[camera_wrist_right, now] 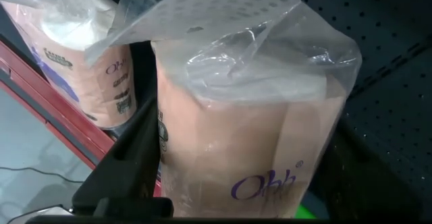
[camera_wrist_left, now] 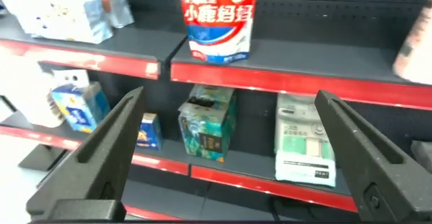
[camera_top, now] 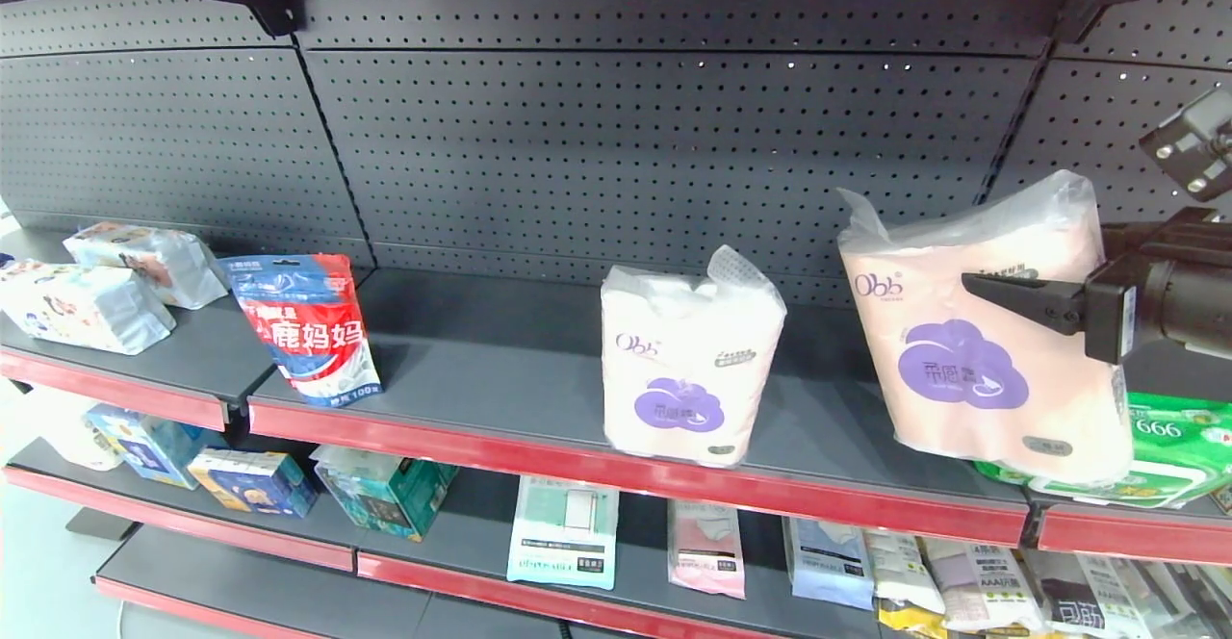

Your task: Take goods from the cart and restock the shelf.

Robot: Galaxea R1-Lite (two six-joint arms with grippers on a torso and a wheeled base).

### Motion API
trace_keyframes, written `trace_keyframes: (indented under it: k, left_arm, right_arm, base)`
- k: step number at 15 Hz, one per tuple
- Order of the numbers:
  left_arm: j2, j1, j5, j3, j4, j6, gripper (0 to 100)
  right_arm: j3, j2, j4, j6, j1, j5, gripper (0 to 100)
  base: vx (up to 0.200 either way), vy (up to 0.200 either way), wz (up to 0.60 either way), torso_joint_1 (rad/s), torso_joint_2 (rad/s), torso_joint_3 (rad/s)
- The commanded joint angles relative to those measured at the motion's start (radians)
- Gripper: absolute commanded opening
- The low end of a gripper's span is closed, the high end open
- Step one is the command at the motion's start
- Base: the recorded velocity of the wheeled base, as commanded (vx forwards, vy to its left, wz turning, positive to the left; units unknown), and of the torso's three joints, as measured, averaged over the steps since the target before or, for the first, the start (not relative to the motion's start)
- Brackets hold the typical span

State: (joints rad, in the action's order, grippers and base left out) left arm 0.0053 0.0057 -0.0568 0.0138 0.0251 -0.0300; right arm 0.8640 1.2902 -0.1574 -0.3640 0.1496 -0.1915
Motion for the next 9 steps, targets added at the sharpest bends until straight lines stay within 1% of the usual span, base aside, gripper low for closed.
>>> trace_keyframes:
  k: [1, 2, 3, 4, 5, 6, 9]
  left_arm:
    - [-0.004, 0.0, 0.023, 0.002, 0.003, 0.002, 100]
    - [-0.004, -0.001, 0.028, -0.002, 0.003, 0.005, 100]
    - [-0.004, 0.0, 0.035, -0.005, 0.003, 0.001, 100]
    - [-0.005, -0.001, 0.055, -0.014, -0.014, -0.005, 100]
    - [-0.004, -0.001, 0.054, -0.011, -0.034, 0.007, 100]
    - [0.007, 0.0, 0.054, -0.011, -0.034, 0.027, 100]
    - [-0.001, -0.001, 0.055, -0.012, -0.031, 0.025, 100]
  right_arm:
    - [-0.002, -0.002, -0.001, -0.001, 0.001, 0.0, 0]
    - [-0.003, -0.003, -0.001, -0.001, -0.001, 0.0, 0]
    - [-0.007, -0.002, -0.001, -0.001, 0.001, 0.0, 0]
    - [-0.01, -0.002, -0.001, -0.003, 0.001, 0.0, 0]
    - [-0.014, -0.003, -0.001, -0.001, 0.001, 0.0, 0]
    - [-0.022, -0.006, -0.001, -0.001, 0.001, 0.0, 0]
    - [-0.025, -0.008, -0.001, -0.001, 0.001, 0.0, 0]
  base:
    - [0.0, 0.0, 0.0, 0.0, 0.0, 0.0]
    - [0.0, 0.0, 0.0, 0.0, 0.0, 0.0]
    - [0.0, 0.0, 0.0, 0.0, 0.0, 0.0]
    - [0.0, 0.0, 0.0, 0.0, 0.0, 0.0]
    - [0.0, 0.0, 0.0, 0.0, 0.0, 0.0]
    - [0.0, 0.0, 0.0, 0.0, 0.0, 0.0]
    - [0.0, 0.0, 0.0, 0.0, 0.0, 0.0]
